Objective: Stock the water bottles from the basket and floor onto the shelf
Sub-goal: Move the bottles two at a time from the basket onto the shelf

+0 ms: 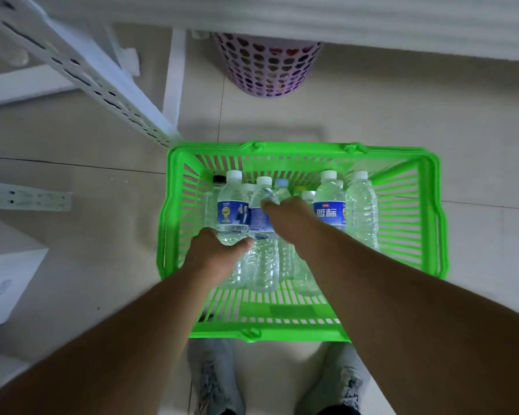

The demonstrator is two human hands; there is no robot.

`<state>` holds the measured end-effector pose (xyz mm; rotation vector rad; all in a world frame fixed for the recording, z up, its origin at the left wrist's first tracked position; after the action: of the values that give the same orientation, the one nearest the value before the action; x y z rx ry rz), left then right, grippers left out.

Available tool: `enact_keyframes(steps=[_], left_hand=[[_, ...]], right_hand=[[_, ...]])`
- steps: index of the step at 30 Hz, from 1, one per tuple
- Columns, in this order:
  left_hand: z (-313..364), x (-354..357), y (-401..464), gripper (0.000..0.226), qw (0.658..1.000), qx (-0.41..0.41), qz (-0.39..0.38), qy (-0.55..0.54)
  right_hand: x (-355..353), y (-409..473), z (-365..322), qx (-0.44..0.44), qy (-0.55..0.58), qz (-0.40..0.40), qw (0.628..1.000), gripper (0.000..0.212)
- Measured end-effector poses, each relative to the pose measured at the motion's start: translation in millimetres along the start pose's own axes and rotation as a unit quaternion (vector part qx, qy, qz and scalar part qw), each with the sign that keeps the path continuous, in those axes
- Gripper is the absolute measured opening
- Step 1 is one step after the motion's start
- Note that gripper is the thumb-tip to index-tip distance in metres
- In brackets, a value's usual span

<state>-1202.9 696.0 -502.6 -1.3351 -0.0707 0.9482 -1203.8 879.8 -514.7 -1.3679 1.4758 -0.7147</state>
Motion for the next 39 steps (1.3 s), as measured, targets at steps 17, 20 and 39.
enact_keyframes(steps=[17,20,39], left_hand=[[-12.6,-7.5,-19.7,0.025,0.996,0.018,0.003,-0.086],[-3.8,-29.8,-52.2,0.021,0.991,0.050,0.029,-0.121],[133.9,-280.9,-517.5,0.043,0.935,0.288,0.014,-0.207]], right_hand=[[5.7,-5.5,20.5,-0.039,0.007,0.052,0.998,0.051],[-15.3,-46.8,7.1,-0.081,0.029,0.077,0.993,0.040],[-188.4,-617.8,-193.8,-0.396,0.067,0.131,0.906,0.017]])
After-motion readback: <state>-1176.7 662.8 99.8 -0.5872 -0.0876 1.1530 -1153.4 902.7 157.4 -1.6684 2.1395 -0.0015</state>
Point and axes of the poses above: each hand's wrist, its own y-axis towards the middle knuckle, its own x-axis out of the palm, z = x × y, the point moved 6 cm from there along y, towards the middle knuckle, and after that the axes turned 4 degrees about -z, right-handed, at the moved point
